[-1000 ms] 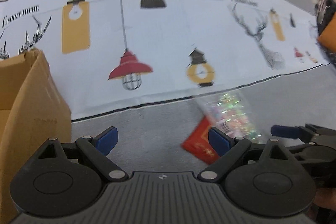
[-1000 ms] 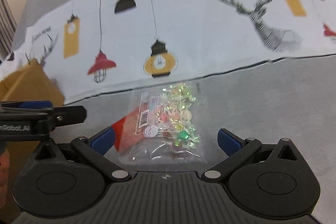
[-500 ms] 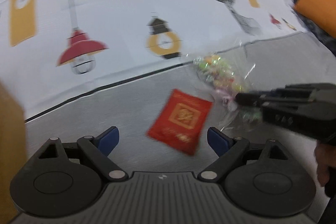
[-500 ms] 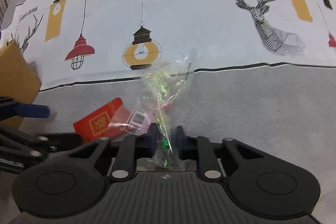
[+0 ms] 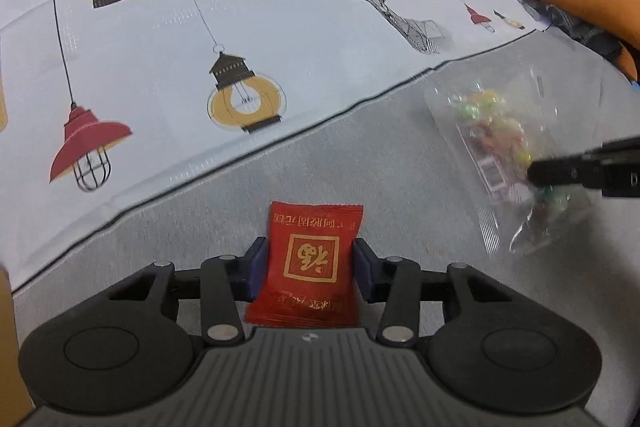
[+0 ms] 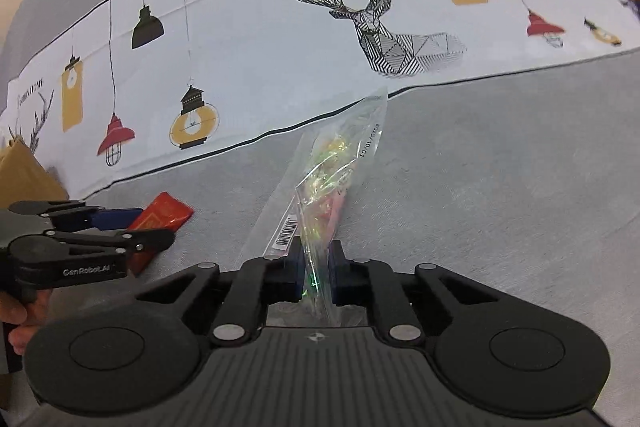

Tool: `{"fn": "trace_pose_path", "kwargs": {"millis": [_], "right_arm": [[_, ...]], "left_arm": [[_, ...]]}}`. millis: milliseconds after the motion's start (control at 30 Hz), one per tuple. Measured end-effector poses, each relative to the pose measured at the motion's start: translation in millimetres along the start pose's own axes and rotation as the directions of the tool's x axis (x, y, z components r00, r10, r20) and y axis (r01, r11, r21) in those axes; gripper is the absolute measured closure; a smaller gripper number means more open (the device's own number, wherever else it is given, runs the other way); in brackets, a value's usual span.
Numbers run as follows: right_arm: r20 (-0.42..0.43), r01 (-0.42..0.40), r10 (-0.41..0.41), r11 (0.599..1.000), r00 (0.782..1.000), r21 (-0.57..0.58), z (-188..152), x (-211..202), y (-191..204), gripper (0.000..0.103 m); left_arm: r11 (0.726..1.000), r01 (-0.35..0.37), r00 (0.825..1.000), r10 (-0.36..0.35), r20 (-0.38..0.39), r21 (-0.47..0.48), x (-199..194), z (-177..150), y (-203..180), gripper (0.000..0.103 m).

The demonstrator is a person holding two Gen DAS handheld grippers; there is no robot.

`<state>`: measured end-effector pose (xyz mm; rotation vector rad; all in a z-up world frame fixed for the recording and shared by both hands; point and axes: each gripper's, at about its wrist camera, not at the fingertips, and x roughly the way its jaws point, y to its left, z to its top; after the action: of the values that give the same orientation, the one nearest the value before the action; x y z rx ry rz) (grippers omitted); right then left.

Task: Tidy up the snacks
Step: 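Carry both snacks over the box and open both tools to drop them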

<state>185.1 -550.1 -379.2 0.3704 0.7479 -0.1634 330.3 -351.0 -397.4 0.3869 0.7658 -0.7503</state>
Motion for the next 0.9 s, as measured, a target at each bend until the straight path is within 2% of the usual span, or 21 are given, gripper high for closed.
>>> {"fn": "trace_pose_path", "kwargs": {"millis": [267, 333, 400, 500, 600, 733, 900], "right_arm": [[0.072, -0.032, 0.035, 0.998, 0.997, -0.047, -7.4, -49.6, 21.7, 0.091], [0.087, -0.033, 0.036, 0.999, 0.996, -0.032, -14.4, -64.0, 28.0, 0.091], [0.091, -0.031, 0.032, 0.999, 0.995, -0.017, -26.8, -79.6, 34.9, 0.091], [0.095, -0.019, 0.022, 0.999, 0.995, -0.035, -45.6, -105.0, 51.3, 0.091], [0.102, -0.004, 0.010, 0.998, 0.995, -0.062, -59.2, -126.6, 73.8, 0.091], [0.114, -0.019, 0.022, 0.999, 0.993, -0.030, -74.5, -148.2, 103.6, 0.091], [0.126, -0.045, 0.049, 0.998, 0.991, -0.034, -84.8, -163.7, 152.1, 0.091]], "left_arm": [[0.998, 0.037, 0.996, -0.040, -0.074, -0.045, -45.1, -31.4, -23.4, 0.055], [0.995, 0.042, 0.995, -0.050, -0.083, -0.094, -59.3, -42.2, -23.0, 0.055], [0.987, 0.006, 0.993, -0.025, -0.120, -0.158, -75.0, -54.9, -19.1, 0.055], [0.958, -0.022, 0.990, -0.019, -0.140, -0.284, -100.3, -71.6, -7.9, 0.055], [0.948, 0.009, 0.996, -0.036, -0.079, -0.319, -137.6, -83.0, -6.7, 0.055], [0.934, 0.047, 0.999, -0.042, 0.023, -0.353, -189.9, -85.2, 0.4, 0.055], [0.924, 0.069, 0.984, -0.001, 0.178, -0.376, -255.4, -73.2, 29.9, 0.055]]}}
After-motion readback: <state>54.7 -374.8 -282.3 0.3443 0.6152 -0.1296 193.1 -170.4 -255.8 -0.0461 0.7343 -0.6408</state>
